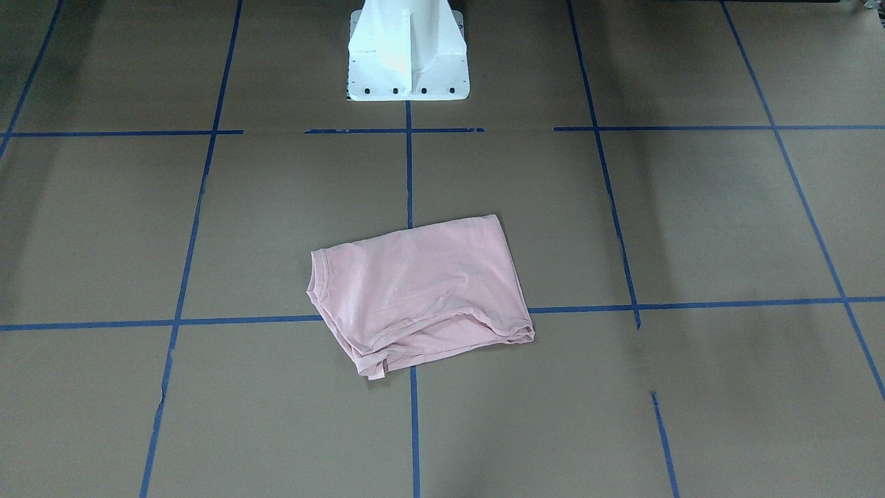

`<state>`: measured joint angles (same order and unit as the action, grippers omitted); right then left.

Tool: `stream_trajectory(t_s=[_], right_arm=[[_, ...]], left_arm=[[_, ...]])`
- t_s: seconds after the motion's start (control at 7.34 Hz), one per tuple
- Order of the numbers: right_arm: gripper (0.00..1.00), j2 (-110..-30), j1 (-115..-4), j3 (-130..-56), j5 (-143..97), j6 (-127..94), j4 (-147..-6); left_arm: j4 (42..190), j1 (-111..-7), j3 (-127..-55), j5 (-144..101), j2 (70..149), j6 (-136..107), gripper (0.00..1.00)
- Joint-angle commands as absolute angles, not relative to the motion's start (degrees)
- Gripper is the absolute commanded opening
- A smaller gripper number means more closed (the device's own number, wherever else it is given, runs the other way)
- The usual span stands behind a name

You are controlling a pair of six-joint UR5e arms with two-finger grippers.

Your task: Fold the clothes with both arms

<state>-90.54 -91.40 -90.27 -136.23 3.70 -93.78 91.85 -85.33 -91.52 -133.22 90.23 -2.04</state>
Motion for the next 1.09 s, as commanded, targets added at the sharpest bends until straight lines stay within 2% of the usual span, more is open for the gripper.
stream_trajectory(t_s=[0.0,0.95], right_arm=[[1.0,-90.5,-91.4,-90.3,-136.2,3.7,-93.8],[1.0,-90.4,-91.4,-89.5,-136.4,3.7,-93.7]], left_arm=[[91.8,-85.3,-91.8,-133.2,90.3,-2.1,1.0],[91.8,-85.3,-92.0,-133.2,91.2,-2.2,1.0]])
